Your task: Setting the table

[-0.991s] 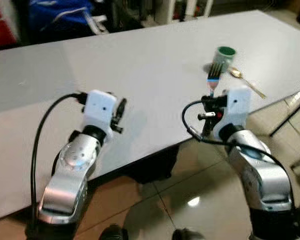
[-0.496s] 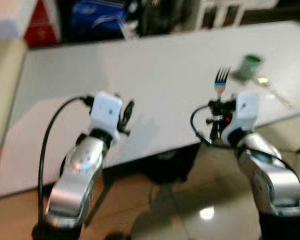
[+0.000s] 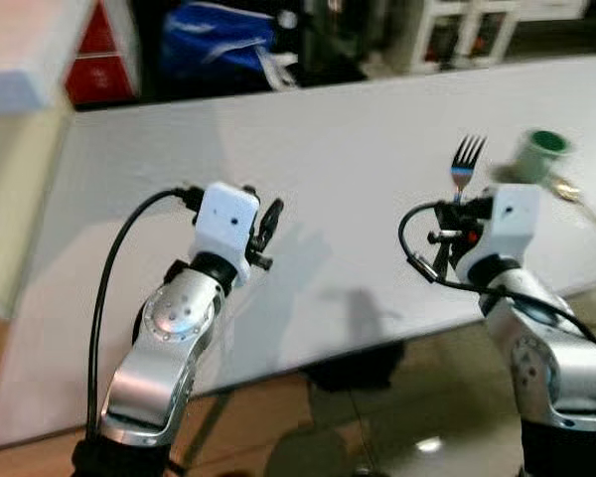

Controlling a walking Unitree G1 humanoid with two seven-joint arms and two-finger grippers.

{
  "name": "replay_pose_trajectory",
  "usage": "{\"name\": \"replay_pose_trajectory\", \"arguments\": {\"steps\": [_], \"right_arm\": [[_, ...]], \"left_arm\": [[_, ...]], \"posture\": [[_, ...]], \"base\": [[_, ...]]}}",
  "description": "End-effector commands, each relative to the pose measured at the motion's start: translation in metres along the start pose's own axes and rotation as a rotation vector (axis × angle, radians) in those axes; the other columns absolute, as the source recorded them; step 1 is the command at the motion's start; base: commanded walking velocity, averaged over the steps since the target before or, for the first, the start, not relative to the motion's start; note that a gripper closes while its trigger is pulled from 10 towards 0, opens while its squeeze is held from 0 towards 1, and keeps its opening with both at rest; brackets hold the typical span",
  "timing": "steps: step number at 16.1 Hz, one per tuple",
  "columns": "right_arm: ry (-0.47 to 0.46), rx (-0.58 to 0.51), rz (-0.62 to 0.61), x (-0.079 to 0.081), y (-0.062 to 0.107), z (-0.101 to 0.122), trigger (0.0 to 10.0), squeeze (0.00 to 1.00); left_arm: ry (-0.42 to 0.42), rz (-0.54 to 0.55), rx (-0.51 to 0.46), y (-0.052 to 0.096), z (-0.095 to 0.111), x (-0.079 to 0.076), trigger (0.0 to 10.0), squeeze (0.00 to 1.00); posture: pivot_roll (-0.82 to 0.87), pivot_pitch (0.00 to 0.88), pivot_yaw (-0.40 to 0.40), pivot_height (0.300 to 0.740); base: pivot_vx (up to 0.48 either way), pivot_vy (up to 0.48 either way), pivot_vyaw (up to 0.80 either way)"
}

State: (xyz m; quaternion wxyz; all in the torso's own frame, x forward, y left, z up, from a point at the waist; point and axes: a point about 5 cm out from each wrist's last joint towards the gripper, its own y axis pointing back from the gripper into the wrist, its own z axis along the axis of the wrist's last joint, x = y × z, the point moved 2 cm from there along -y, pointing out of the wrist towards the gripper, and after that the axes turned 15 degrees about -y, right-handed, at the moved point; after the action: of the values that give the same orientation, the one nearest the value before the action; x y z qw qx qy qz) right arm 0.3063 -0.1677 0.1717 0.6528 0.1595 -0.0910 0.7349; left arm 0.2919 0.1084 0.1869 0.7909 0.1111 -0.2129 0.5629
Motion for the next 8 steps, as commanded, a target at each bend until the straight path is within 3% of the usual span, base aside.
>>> {"name": "replay_pose_trajectory", "arguments": {"steps": [1, 3, 4, 8], "right_arm": [[0.011, -0.008, 0.009, 0.001, 0.002, 0.004, 10.0, 0.0], [0.039, 0.018, 0.01, -0.003, 0.004, 0.003, 10.0, 0.0], [0.073, 0.037, 0.008, -0.005, 0.004, 0.002, 10.0, 0.0], [0.249, 0.228, 0.036, -0.02, -0.002, 0.006, 10.0, 0.0]], "left_arm": [[-0.009, -0.009, 0.002, -0.001, 0.0, 0.0, 10.0, 0.0], [-0.001, -0.022, -0.001, 0.0, 0.0, -0.004, 10.0, 0.0], [0.0, -0.031, -0.002, 0.001, 0.0, -0.005, 10.0, 0.0], [0.025, -0.174, -0.052, 0.007, 0.006, -0.021, 10.0, 0.0]], "posture": [[-0.07, 0.067, -0.004, 0.74], [-0.07, 0.061, -0.006, 0.74], [-0.07, 0.056, -0.007, 0.74], [-0.07, 0.047, -0.014, 0.74]], "base": [[0.368, 0.0, -0.8], [0.366, 0.0, -0.79], [0.368, 0.0, 0.0], [0.0, 0.0, 0.0]]}}
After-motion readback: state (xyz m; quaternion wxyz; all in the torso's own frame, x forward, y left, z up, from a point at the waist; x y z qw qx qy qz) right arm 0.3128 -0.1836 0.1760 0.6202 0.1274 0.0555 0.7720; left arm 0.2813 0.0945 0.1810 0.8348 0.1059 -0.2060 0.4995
